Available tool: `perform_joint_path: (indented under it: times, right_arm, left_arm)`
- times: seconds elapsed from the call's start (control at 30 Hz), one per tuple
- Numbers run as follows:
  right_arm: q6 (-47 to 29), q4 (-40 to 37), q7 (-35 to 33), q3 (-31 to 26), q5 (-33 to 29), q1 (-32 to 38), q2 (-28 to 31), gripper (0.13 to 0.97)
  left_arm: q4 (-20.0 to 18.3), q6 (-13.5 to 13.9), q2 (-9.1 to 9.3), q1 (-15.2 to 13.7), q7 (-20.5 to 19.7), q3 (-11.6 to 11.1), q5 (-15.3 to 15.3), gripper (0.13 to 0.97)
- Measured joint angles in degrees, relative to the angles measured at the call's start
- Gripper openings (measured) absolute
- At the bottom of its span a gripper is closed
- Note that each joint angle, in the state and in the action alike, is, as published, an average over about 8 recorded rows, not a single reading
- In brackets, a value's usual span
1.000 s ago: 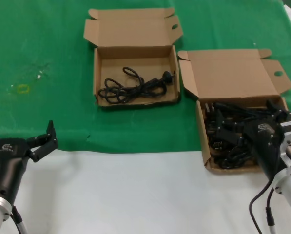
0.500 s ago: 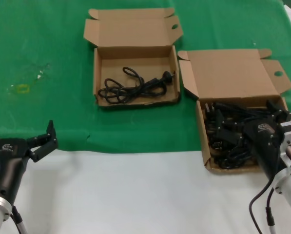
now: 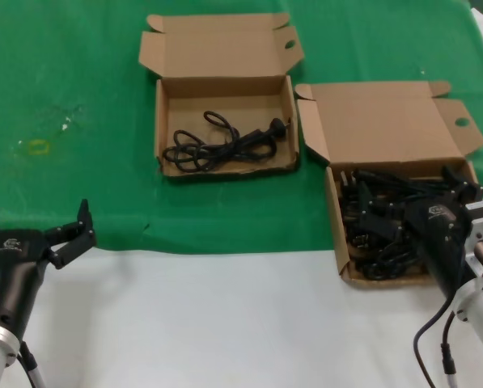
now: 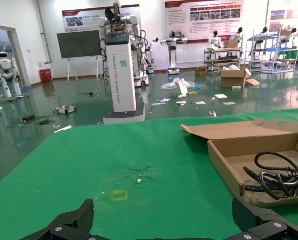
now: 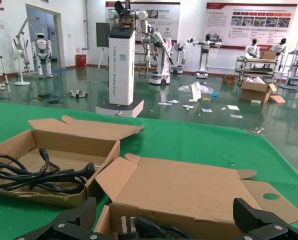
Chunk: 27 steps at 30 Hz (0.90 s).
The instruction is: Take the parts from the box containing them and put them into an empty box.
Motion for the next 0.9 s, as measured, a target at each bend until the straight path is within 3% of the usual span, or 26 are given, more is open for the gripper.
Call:
perform_joint_path:
  times: [0.9]
  right_arm:
    - [0.00,0.00,0.00,0.00,0.00,0.00,0.00,0.966]
  left_arm:
    - [0.00,0.00,0.00,0.00,0.00,0.00,0.00,0.966]
